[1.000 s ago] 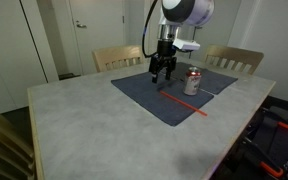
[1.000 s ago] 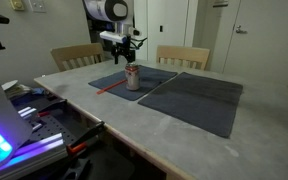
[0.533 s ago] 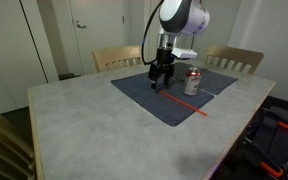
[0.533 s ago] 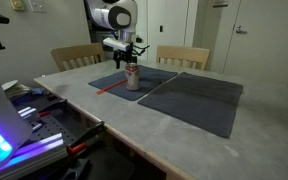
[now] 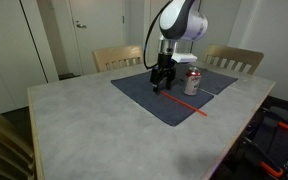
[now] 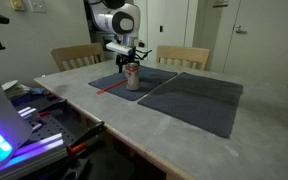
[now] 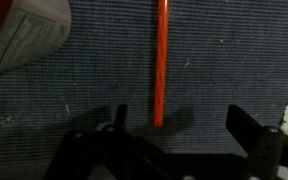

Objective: Put the red straw in the can

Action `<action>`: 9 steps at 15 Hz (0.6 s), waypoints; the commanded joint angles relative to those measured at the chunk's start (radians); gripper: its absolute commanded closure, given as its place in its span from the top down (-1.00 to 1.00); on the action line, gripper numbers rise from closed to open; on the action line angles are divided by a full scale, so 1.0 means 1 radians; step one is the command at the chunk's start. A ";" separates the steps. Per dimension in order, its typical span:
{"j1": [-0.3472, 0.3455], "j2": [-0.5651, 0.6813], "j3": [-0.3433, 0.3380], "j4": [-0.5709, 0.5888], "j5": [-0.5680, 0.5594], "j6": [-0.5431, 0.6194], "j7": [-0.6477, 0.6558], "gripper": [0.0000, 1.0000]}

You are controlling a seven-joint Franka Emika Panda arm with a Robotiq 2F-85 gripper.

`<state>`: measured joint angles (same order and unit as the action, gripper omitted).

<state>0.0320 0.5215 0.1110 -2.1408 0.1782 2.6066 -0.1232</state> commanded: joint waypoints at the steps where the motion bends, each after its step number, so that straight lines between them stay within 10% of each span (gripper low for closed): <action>1: 0.008 0.028 -0.016 0.015 -0.038 0.005 0.045 0.98; 9: 0.003 0.024 -0.026 -0.004 -0.043 0.008 0.093 0.17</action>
<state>0.0328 0.5378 0.0920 -2.1420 0.1466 2.6065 -0.0505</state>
